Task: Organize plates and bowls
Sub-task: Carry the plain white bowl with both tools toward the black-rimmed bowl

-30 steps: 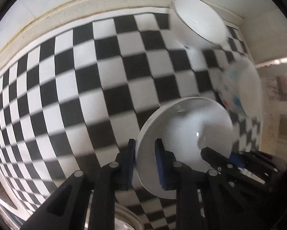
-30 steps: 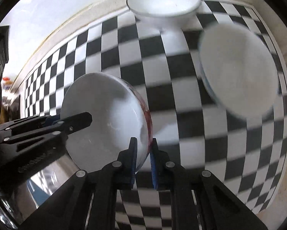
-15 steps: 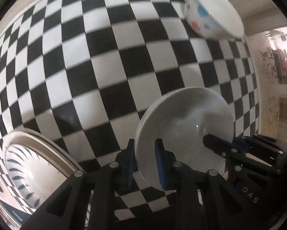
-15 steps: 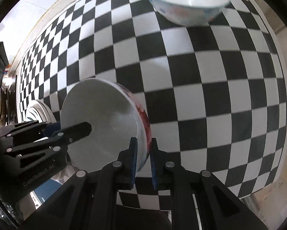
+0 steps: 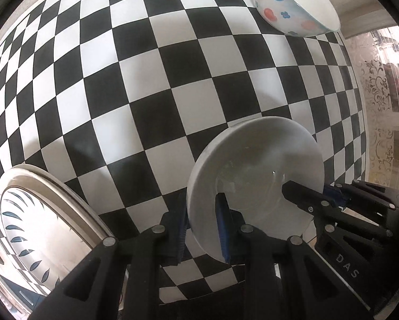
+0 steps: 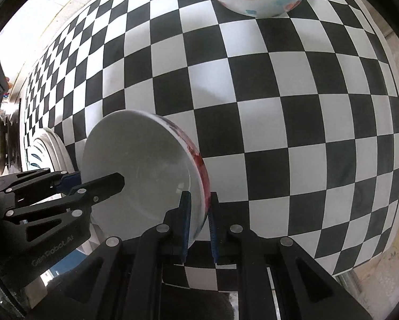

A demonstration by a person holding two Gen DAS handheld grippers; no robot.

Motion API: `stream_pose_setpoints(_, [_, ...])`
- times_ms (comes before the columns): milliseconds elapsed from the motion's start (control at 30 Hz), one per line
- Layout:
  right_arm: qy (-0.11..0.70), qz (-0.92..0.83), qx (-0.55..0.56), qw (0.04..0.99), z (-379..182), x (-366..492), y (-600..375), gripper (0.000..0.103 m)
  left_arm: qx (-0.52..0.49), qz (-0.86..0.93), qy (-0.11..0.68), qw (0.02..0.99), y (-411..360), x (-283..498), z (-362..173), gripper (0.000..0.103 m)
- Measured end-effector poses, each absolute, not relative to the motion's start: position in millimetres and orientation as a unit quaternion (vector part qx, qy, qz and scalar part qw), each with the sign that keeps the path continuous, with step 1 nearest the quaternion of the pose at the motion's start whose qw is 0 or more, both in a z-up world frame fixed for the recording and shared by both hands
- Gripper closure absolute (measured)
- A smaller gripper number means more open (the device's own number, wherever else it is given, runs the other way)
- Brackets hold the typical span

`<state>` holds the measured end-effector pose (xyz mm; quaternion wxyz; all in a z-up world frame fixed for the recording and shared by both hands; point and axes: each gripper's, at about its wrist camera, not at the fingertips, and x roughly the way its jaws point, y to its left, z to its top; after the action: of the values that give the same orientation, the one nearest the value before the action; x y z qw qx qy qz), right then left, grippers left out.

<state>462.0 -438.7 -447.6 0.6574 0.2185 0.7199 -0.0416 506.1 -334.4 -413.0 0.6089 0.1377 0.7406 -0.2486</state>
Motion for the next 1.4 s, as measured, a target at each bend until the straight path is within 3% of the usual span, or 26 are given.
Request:
stream_pose_setpoints(300, [0.725,-0.037,0.242,0.644,-445.2,460.3,-455.6,0.089,0.129,-0.244,0.748,0.603,-329.2,509.8,-411.9,0.085])
stream_pose_setpoints(500, [0.711,-0.04,0.254,0.655,-409.5,455.7,-480.8,0.085,0.118,-0.236,0.733,0.627,-315.0,514.0,-368.5,0.084])
stream_pose_setpoints(600, [0.674,-0.047,0.265,0.688,-374.7,457.3,-499.5,0.074,0.116,-0.245,0.709,0.651,-315.4,522.9,-342.0,0.08])
stream_pose_setpoints(667, [0.637,-0.058,0.27,0.72,-351.3,465.0,-513.5,0.049,0.129,-0.245,0.685,0.674,-320.6,537.1,-331.1,0.077])
stream_pose_setpoints(733, [0.595,-0.058,0.267,0.756,-329.9,480.0,-526.9,0.045,0.128,-0.232,0.668,0.695,-326.3,561.0,-326.1,0.077])
stream_pose_setpoints(967, [0.549,-0.075,0.26,0.791,-321.1,574.5,-567.6,0.045,0.035,-0.226,0.664,0.712,-350.0,662.9,-328.0,0.077])
stream_pose_setpoints(1300, [0.59,-0.068,0.305,0.745,-392.8,698.9,-606.6,0.046,0.006,-0.228,0.689,0.687,-404.3,772.4,-368.0,0.077])
stream_pose_setpoints(1400, [0.602,-0.066,0.314,0.731,-413.7,716.4,-611.3,0.054,0.008,-0.231,0.696,0.679,-413.4,787.2,-380.9,0.077])
